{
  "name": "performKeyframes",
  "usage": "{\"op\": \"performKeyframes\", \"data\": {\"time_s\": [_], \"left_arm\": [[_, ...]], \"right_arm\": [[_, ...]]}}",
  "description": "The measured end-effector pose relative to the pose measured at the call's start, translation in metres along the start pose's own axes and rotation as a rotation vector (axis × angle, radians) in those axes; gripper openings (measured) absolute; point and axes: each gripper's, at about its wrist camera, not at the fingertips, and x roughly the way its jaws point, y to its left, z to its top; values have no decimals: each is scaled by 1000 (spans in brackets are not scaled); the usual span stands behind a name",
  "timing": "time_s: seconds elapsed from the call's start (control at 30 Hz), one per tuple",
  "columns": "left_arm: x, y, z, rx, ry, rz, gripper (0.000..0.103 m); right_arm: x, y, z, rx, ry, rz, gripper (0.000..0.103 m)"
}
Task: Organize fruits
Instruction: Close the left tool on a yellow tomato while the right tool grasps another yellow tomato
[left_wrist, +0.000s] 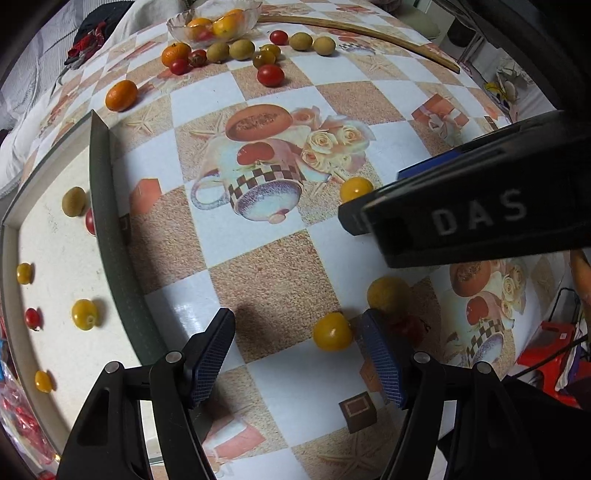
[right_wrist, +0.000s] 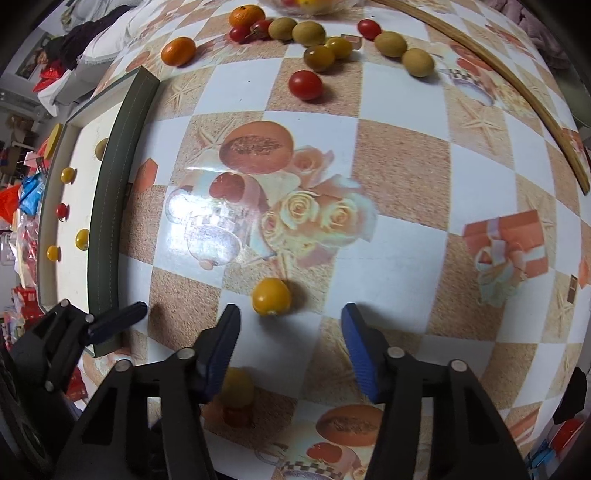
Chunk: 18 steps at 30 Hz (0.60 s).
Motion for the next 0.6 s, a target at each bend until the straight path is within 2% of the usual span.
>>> {"op": "performKeyframes", "data": {"time_s": [0.03,0.17,0.3,0.37,0.47,0.6], "left_arm": [[1,0,0,-6,3,-1,72],[4,1,-1,-35,14,-2,64],[4,-3,1,-25,20,-16,47],[4,-7,2,-16,27,-63,22],[6,-12,3,-12,42,-93,22],[2,-2,3,-73,58,-158,22]], "right_arm": [[0,1,0,-2,-4,-2,55],[1,3,4,4,1,21,31],[-1,1,7,23,-3,47,26],[-6,-7,5,35,-6,54,26],[-13,-17,4,63,-15,69,26],[-22,-28,1,92,-25,89,26]]}}
